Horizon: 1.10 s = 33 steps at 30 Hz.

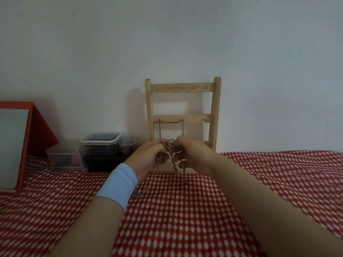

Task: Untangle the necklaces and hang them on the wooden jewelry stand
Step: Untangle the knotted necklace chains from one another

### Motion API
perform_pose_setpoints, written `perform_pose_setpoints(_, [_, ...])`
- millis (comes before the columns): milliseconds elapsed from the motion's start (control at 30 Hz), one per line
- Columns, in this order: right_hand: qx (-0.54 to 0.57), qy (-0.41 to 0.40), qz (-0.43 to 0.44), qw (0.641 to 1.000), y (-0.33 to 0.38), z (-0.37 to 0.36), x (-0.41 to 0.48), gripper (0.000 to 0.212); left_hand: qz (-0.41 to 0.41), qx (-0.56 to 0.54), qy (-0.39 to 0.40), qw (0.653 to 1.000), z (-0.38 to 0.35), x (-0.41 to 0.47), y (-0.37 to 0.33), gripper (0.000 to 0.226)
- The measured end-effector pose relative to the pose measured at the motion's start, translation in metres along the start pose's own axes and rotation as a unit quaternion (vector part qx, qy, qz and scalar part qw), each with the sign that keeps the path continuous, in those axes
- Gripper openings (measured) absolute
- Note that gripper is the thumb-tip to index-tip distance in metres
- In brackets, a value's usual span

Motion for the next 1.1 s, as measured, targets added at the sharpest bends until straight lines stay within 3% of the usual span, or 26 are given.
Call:
perform_pose_setpoints(100, [-0.007, 0.014, 0.007, 1.000, 0.001, 0.000, 0.001, 0.019, 0.004, -0.042, 0.002, 0.999, -0.005, -0.001, -0.003, 0.028])
perform_pose_setpoints(267, [0.000, 0.041, 0.010, 0.999, 0.000, -0.002, 0.003, 0.015, -0.020, 0.054, 0.055, 0.997, -0.003, -0.003, -0.002, 0.016])
perform_pose_setpoints(433, [0.009, 0.007, 0.004, 1.000, -0.001, 0.004, 0.007, 0.020, -0.012, 0.034, 0.000, 0.999, 0.013, 0.000, 0.005, 0.022])
perform_pose_setpoints(633, [-0.023, -0.028, 0.030, 0.999, 0.001, 0.009, 0.005, 0.027, -0.041, 0.024, -0.040, 0.998, 0.015, -0.002, 0.002, 0.014])
perform_pose_setpoints(900, [-0.084, -0.068, 0.105, 0.989, 0.015, 0.016, 0.000, 0.019, -0.170, 0.187, -0.065, 0.965, 0.017, -0.007, -0.036, 0.025])
perform_pose_setpoints(1000, [-0.066, -0.078, 0.130, 0.986, 0.020, 0.018, -0.002, 0.011, -0.182, 0.194, -0.064, 0.962, 0.017, -0.009, -0.041, 0.021])
perform_pose_setpoints(1100, [-0.076, -0.089, 0.143, 0.983, 0.021, 0.019, -0.003, 0.009, -0.180, 0.240, -0.052, 0.953, 0.013, -0.009, -0.043, 0.034])
Point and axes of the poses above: each hand's wrist, its own x-axis towards the middle knuckle, its own z-axis out of the back of the hand, y = z × x, the point moved 10 cm from there along x, towards the middle knuckle, and after that the axes turned 10 degrees about -z, right-handed, at the moved point
